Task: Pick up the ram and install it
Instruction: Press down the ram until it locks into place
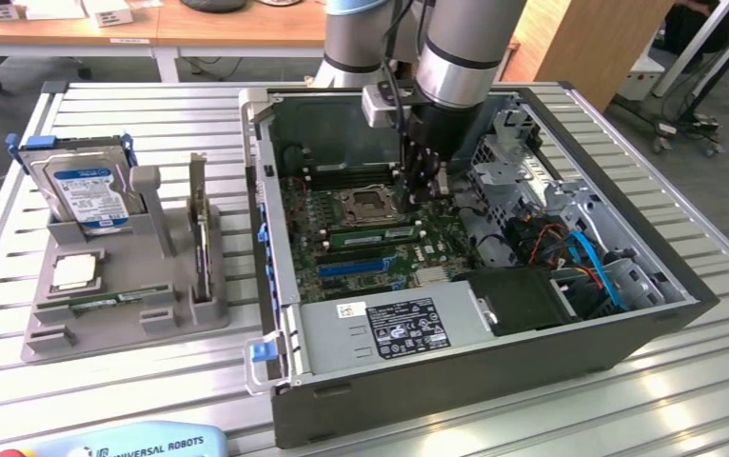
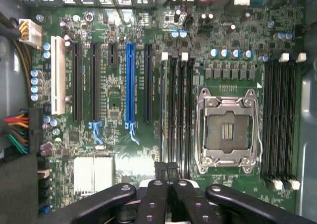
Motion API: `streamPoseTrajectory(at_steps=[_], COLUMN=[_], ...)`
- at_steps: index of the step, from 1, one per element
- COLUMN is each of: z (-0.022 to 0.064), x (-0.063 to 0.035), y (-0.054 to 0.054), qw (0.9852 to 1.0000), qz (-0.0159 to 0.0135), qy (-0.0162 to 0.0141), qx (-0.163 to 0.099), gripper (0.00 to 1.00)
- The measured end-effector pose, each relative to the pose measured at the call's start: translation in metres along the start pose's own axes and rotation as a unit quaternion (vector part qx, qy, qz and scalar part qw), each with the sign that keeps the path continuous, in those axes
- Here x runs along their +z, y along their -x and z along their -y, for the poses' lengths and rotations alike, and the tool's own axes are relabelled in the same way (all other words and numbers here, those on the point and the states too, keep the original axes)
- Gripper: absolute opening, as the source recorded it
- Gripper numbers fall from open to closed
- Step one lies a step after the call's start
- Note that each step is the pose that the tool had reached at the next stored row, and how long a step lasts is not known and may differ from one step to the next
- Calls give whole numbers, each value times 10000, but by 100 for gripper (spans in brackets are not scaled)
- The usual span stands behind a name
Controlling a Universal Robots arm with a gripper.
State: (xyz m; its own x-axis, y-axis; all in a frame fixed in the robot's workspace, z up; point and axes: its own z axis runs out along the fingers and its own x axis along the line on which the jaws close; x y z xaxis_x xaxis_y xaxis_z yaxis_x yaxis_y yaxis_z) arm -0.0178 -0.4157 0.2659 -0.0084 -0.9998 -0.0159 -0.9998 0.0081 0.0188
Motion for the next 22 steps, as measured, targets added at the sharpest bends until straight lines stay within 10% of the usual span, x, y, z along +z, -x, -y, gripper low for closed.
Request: streamPoseTrajectory(at_steps=[22], z=[191], x=[26], y=[1], qw=[10000], qz=[-1], qy=[0], qx=[2], gripper=[10])
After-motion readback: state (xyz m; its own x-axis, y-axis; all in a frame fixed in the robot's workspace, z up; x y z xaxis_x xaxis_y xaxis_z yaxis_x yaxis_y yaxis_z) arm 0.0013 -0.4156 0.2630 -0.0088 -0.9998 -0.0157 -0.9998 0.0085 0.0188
